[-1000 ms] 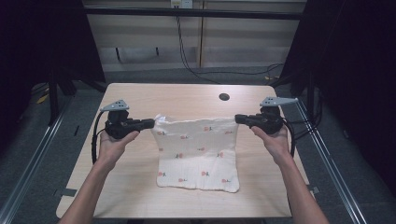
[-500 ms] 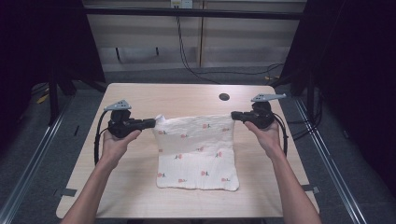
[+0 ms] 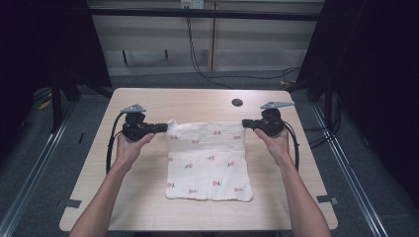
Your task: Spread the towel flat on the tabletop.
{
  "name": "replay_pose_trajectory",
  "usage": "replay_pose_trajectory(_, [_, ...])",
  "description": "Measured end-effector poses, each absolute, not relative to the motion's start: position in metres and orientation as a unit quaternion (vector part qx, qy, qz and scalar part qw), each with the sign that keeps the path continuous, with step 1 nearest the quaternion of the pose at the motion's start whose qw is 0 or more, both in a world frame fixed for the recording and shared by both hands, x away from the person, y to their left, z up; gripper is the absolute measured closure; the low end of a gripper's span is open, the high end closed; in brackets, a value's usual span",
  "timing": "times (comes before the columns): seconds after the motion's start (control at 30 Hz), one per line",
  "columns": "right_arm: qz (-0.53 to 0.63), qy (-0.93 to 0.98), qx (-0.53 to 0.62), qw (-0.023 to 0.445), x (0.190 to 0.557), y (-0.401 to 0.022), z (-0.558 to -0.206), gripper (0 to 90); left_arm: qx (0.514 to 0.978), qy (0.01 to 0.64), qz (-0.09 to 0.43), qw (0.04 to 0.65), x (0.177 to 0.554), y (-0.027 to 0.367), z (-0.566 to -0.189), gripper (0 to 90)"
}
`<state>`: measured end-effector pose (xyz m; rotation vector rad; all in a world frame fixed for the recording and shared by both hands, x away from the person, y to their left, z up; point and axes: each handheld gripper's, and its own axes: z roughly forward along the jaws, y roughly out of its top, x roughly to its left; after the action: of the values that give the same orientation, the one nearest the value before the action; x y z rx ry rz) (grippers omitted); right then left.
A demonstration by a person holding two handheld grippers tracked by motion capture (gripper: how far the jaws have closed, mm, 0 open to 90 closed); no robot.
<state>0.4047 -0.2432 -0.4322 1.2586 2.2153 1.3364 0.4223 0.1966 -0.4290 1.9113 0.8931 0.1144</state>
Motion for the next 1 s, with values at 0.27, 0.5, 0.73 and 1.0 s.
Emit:
replay_pose_trajectory(0.27, [0.444, 0.755, 0.463, 0.136, 0.41, -0.248, -0.441, 71.9, 0.78, 0.389, 0.049, 0.488, 0.429, 0.199, -0.432, 69.6])
replay_pose_trajectory(0.5, [0.443, 0.766, 0.448, 0.131, 0.396, -0.248, -0.436, 61.8, 0.786, 0.378, 0.044, 0.488, 0.411, 0.203, -0.434, 58.9])
replay_pose_trajectory(0.73, [0.441, 0.784, 0.417, 0.132, 0.359, -0.243, -0.43, 61.1, 0.814, 0.341, 0.023, 0.47, 0.377, 0.204, -0.443, 63.3])
replay_pose_trajectory(1.0, [0.423, 0.804, 0.399, 0.124, 0.318, -0.241, -0.435, 58.8, 0.845, 0.298, -0.002, 0.444, 0.336, 0.198, -0.455, 64.6])
